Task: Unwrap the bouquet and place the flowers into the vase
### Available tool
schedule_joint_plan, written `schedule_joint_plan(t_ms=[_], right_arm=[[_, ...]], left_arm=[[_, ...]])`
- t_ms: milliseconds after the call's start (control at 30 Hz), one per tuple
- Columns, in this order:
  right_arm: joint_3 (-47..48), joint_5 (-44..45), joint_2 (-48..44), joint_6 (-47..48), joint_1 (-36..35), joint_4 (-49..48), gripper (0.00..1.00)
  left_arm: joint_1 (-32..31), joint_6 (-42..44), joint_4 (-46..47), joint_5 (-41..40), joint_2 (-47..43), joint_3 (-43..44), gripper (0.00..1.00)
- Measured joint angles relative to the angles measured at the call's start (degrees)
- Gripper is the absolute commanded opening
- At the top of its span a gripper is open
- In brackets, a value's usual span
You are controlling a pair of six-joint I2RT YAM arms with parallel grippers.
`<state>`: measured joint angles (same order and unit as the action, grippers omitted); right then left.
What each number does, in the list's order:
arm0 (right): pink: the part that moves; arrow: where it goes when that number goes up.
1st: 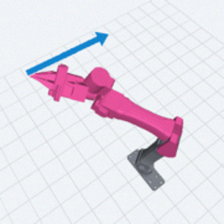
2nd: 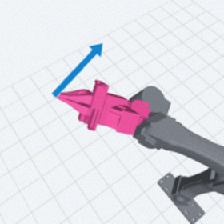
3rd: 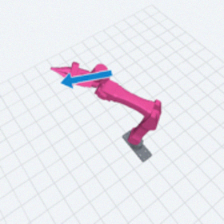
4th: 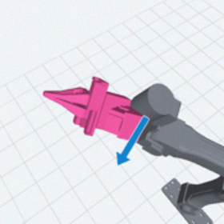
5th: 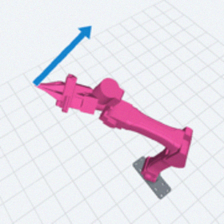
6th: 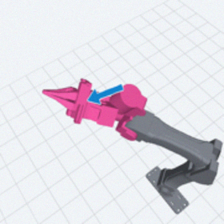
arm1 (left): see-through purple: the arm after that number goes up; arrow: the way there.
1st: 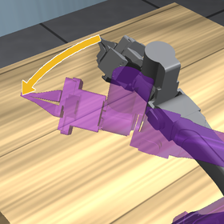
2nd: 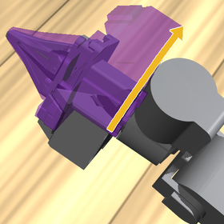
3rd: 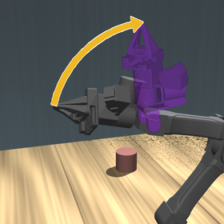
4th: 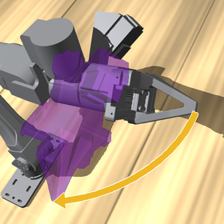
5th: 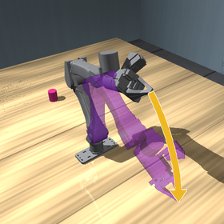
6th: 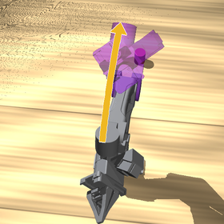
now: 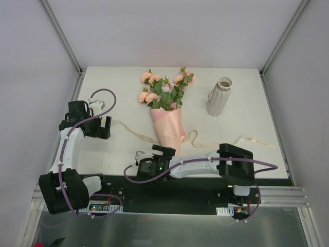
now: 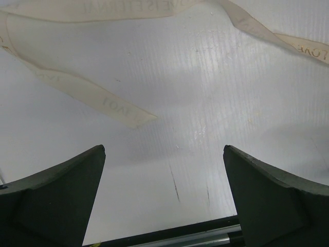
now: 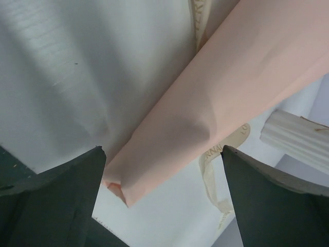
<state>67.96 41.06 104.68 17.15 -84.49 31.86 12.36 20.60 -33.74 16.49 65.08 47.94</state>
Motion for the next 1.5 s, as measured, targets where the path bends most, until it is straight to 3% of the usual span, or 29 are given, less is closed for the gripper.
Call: schedule_joint_plan(t_ms=[400, 700, 1200, 1500], right_arm=[[2.8, 13.7, 8.3, 0.0, 0.0, 3.4, 1.0], [3.4, 19.0, 7.0, 0.6, 0.7, 1.2, 1.0], [3.5, 19.3, -14.6, -1.4, 4.2, -5.8, 1.0], [-2.9, 6.0, -17.2, -2.0, 3.5, -4.1, 1.0]], left_arm=[[0.0, -0.1, 0.0, 0.0, 0.0, 0.0, 0.99], [0.0, -0.7, 0.0, 0.0, 0.0, 0.1, 0.99], [0.0, -1.8, 0.0, -0.1, -0.4, 0.9, 0.99], [0.0, -1.8, 0.0, 0.1, -0.8, 1.9, 0.99]])
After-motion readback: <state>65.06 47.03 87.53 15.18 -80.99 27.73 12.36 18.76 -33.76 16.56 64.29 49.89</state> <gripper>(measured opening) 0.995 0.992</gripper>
